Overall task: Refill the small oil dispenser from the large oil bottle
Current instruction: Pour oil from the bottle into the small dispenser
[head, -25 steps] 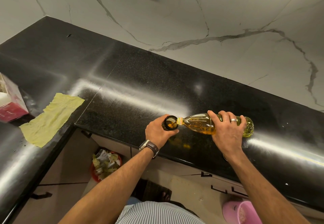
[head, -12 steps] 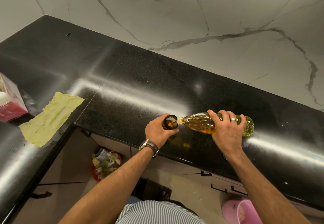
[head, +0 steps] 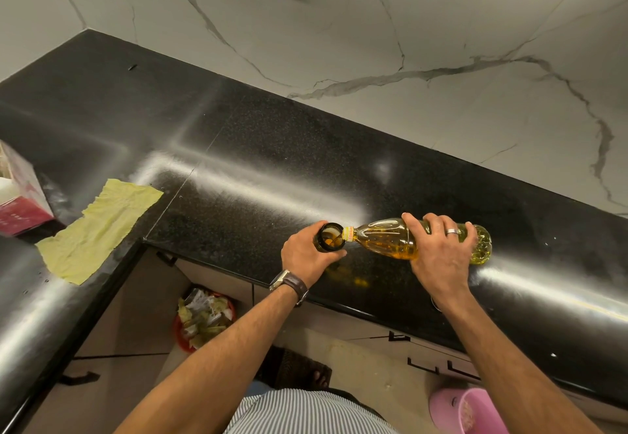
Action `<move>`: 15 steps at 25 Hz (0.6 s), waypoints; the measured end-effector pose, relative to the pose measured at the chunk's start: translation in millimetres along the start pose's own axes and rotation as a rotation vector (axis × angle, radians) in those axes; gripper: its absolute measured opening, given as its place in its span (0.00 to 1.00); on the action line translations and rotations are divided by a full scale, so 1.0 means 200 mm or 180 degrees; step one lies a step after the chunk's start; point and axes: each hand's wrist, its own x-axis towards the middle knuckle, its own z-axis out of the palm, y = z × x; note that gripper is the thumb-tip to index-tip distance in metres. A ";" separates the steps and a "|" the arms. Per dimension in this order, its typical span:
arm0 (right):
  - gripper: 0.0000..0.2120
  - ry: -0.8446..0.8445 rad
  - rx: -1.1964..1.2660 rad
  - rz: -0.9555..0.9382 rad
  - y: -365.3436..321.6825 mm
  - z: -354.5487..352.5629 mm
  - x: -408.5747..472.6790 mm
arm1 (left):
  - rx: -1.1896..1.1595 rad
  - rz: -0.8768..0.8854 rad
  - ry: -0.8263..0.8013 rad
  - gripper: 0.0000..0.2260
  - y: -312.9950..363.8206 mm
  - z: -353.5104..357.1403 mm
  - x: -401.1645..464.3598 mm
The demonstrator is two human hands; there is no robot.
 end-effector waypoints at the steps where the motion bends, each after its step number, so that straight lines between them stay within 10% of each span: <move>1: 0.41 -0.0006 0.0001 -0.0001 0.00 0.00 0.00 | -0.0011 0.0001 -0.0003 0.27 0.00 0.00 0.00; 15: 0.41 0.0023 0.0053 -0.0001 0.00 0.00 0.00 | -0.0045 -0.0028 -0.0028 0.27 -0.01 0.00 0.00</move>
